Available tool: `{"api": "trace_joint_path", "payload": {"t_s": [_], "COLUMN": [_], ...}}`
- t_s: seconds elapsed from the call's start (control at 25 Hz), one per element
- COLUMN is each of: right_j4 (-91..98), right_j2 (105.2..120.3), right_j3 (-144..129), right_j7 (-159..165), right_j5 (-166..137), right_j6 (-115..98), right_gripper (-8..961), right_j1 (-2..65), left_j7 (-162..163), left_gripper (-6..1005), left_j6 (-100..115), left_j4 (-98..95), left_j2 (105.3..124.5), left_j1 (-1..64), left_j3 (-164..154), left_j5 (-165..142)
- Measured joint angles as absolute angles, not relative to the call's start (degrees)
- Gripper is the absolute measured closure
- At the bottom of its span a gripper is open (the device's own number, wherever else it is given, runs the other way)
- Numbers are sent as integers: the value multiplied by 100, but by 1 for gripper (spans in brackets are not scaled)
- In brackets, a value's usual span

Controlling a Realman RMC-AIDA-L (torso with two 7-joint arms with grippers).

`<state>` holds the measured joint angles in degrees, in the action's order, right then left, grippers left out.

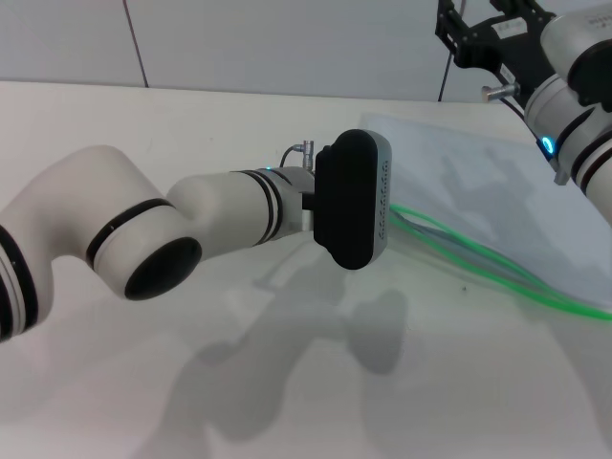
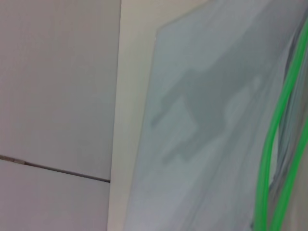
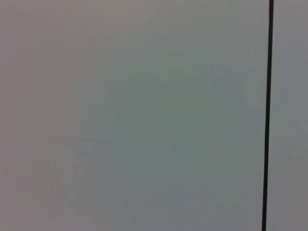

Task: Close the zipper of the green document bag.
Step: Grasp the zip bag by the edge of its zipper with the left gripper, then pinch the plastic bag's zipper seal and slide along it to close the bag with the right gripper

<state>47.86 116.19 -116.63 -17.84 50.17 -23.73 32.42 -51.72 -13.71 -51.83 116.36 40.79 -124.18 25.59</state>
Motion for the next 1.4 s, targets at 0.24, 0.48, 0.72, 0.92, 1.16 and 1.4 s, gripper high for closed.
{"api": "trace_joint_path", "payload": {"t_s": [0.24, 0.48, 0.72, 0.92, 1.16, 1.4], "right_j4": [4799, 4962, 5451, 6016, 6565, 7030], "right_j2": [11619, 11614, 11557, 11415, 11132, 10943], "right_j3": [-11709, -11795, -11695, -11415, -11348, -11114], "right_j7": [-1784, -1796, -1819, -1796, -1796, -1825], "right_j5": [5020, 5004, 4994, 4991, 4992, 4992], "right_j6": [-2373, -2369, -2145, -1592, -909, -197], "right_gripper": [332, 338, 343, 348, 353, 359], "right_j1": [3253, 3211, 2938, 2691, 2663, 2611], "left_j7": [-5173, -5132, -5107, -5092, -5096, -5141], "left_gripper": [738, 864, 917, 941, 946, 946], "left_j6": [-1290, -1190, -878, -725, -534, -268], "left_j4": [-5160, -5099, -5299, -5591, -5751, -5985], "left_j2": [11636, 11641, 11643, 11627, 11617, 11610], "left_j1": [4079, 4068, 3808, 3557, 3337, 3075], "left_j3": [-12418, -12410, -12364, -12316, -12276, -12199], "left_j5": [2564, 2577, 2628, 2628, 2620, 2586]}}
